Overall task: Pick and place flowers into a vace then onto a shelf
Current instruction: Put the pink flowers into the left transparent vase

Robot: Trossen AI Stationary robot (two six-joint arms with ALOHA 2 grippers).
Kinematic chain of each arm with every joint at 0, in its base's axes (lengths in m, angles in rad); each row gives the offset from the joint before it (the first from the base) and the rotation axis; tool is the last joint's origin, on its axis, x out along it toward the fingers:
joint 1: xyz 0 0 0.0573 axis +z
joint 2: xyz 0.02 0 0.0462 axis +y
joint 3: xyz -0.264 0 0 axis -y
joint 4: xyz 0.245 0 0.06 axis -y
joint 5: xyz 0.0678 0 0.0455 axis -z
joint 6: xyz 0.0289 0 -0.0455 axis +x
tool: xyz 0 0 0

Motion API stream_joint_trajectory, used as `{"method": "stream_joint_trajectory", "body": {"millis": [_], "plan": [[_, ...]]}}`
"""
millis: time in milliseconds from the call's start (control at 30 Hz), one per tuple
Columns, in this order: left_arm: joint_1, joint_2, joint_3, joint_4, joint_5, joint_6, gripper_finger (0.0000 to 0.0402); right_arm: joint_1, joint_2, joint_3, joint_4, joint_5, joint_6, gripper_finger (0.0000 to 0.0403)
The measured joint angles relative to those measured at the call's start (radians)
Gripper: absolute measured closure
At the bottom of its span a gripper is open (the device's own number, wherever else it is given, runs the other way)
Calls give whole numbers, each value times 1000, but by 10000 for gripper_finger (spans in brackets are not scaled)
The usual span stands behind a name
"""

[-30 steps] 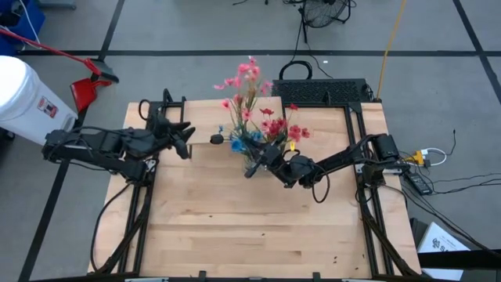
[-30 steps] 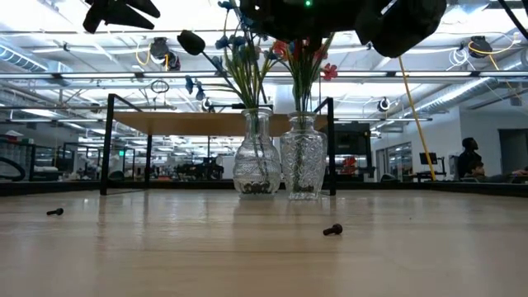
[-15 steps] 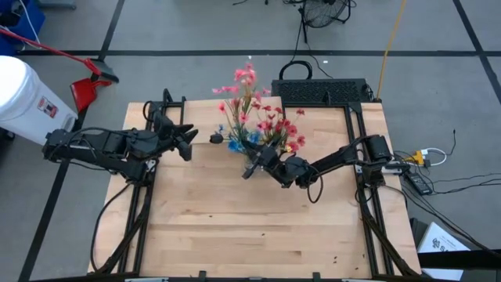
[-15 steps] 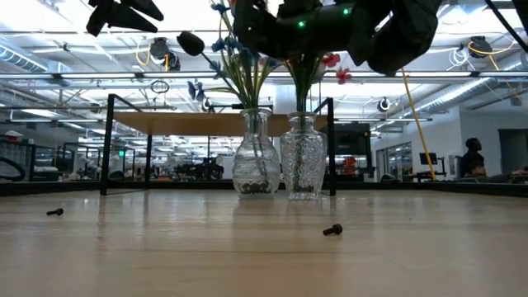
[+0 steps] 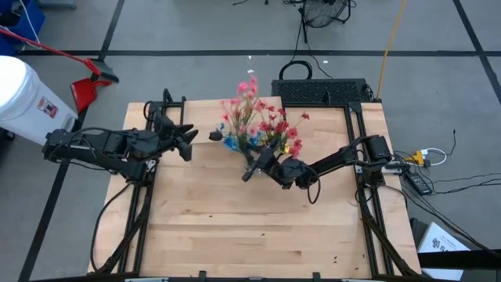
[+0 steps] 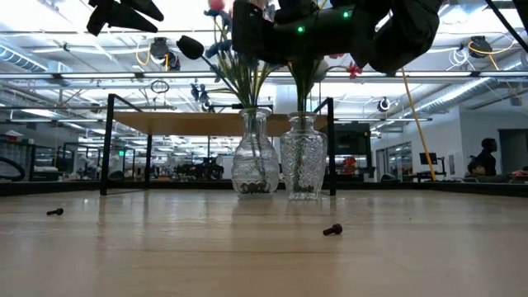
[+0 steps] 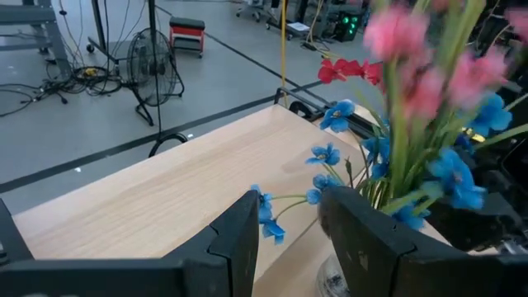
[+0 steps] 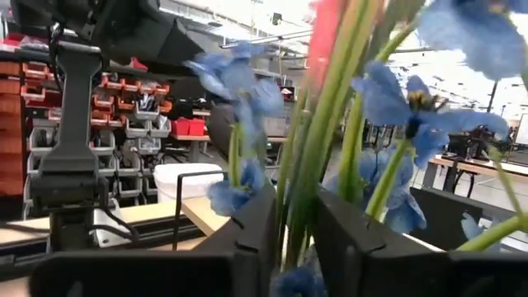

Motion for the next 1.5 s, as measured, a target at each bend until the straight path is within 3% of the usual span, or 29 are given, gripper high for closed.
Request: {"method": "stream_joint_trajectory", "body": {"millis": [300,500,733,833,967,1133,1267,1500], "plan": [[0,2,0,-1,0,7,254,13,0,0,32,3,-11,247],[0,3,0,-1,0,8,254,48,0,0,167,4,-100,210],[0,3,0,-1,0,8,254,69,0,0,243,6,-229,209],[0,3,0,-1,0,8,254,65,-1,0,198,22,-160,212],[0,3,0,-1,0,8,254,58,0,0,-9,24,-39,216],[0,3,0,-1,0,8,254,88,-1,-1,89,9,-54,223],[0,3,0,-1,0,8,254,116,-2,0,25,104,-50,227],[0,3,0,-1,0,8,254,142,-1,0,-47,172,-15,227]]}}
